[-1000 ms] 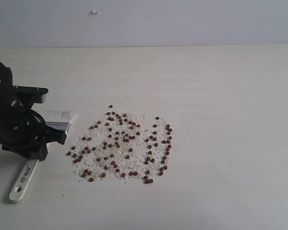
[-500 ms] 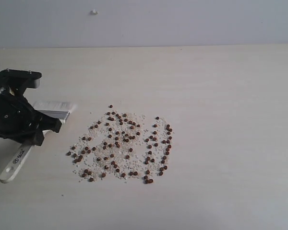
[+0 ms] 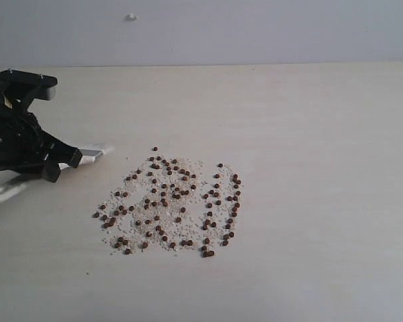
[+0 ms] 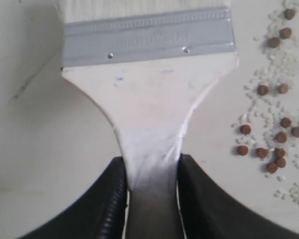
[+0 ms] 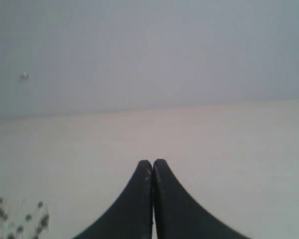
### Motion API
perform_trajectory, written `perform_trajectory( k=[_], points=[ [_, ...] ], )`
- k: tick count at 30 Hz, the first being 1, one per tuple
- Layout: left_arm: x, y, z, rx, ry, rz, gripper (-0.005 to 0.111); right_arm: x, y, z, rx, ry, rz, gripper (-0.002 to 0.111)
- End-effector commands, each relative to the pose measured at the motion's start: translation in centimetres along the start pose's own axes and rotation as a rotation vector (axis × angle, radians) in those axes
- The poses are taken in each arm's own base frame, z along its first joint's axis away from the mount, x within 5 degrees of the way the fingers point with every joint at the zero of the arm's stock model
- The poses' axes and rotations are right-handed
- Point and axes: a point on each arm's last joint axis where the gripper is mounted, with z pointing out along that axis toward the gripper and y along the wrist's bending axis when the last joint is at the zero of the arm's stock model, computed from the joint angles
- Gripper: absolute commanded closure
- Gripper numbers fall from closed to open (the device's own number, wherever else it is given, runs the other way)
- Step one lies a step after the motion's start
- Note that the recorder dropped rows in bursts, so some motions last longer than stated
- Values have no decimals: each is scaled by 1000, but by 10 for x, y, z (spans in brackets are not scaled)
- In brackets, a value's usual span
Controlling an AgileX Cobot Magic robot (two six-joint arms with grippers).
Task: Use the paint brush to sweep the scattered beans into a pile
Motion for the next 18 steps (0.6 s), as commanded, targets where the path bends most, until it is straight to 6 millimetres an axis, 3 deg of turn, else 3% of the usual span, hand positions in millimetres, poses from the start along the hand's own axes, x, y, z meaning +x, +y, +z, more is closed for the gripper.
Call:
perform_trajectory(
  k=[1, 4, 9, 12, 18],
  points=[
    [-4, -2, -16, 0, -46, 38, 107, -19, -3, -3, 21, -232, 159, 108],
    [-5, -1, -21, -1, -67, 48, 107, -28, -7, -5, 36, -342, 285, 108],
    [-5, -1, -23, -1, -78, 48, 107, -28, -7, -5, 19, -344, 370, 108],
    [-7, -1, -27, 1, -92, 47, 107, -29, -6, -5, 22, -347, 240, 108],
    [-14, -4, -48, 40, -144, 38, 107, -46, -2, 3, -29, -474, 209, 108]
  ],
)
